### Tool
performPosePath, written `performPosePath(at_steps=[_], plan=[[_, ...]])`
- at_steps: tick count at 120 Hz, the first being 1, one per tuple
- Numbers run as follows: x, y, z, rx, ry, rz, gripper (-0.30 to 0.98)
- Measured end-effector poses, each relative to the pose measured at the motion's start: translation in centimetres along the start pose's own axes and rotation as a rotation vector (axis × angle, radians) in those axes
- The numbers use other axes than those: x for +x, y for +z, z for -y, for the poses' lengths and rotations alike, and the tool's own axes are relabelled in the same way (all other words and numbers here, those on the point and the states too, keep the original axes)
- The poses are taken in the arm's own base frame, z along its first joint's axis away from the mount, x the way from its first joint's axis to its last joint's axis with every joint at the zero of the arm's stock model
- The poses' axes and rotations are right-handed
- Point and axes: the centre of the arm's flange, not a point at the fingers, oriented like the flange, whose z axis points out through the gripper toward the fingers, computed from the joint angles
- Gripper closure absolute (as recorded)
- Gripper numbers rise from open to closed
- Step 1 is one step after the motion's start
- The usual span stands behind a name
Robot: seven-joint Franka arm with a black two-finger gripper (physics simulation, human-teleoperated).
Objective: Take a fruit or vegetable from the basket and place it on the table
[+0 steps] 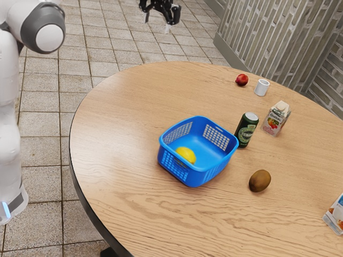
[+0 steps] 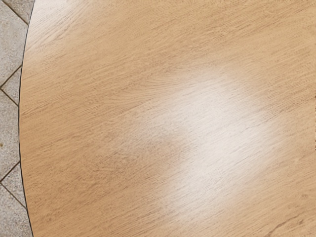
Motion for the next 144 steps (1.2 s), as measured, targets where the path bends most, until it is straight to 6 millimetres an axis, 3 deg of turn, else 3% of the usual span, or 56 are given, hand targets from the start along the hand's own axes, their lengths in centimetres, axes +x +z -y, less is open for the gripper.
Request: performPosePath(at_steps=[11,24,26,30,33,36,39,44,51,55,61,69,80,91,115,126,144], plan=[[0.8,0.2,0.5,-0.006,0.074,-0.021,0.02],[2.2,0.3,4.3,-0.053,0.082,-0.028,0.02],[1.9,-1.5,5.2,-0.063,0.082,-0.066,0.02],[0.0,-8.3,6.5,-0.087,0.093,-0.217,0.02],[-1.8,-12.2,6.7,-0.099,0.116,-0.306,0.02],[-2.9,-14.1,6.0,-0.102,0.15,-0.352,0.02],[-3.1,-14.3,4.6,-0.101,0.19,-0.359,0.02],[-2.0,-12.3,0.0,-0.094,0.285,-0.333,0.02],[-2.1,-8.9,-9.9,-0.104,0.478,-0.299,0.02],[-2.2,-6.8,-14.4,-0.107,0.561,-0.283,0.02],[-1.9,-3.5,-19.0,-0.109,0.647,-0.253,0.02],[-1.8,0.7,-23.1,-0.101,0.731,-0.203,0.02],[-2.7,5.8,-26.3,-0.083,0.815,-0.123,0.02],[-5.4,10.3,-28.5,-0.085,0.905,-0.058,0.02],[-10.1,15.6,-30.2,-0.08,1.017,0.006,0.02],[-11.1,18.6,-30.3,-0.07,1.024,0.052,0.02],[-12.0,19.8,-31.3,-0.078,1.035,0.064,0.02]])
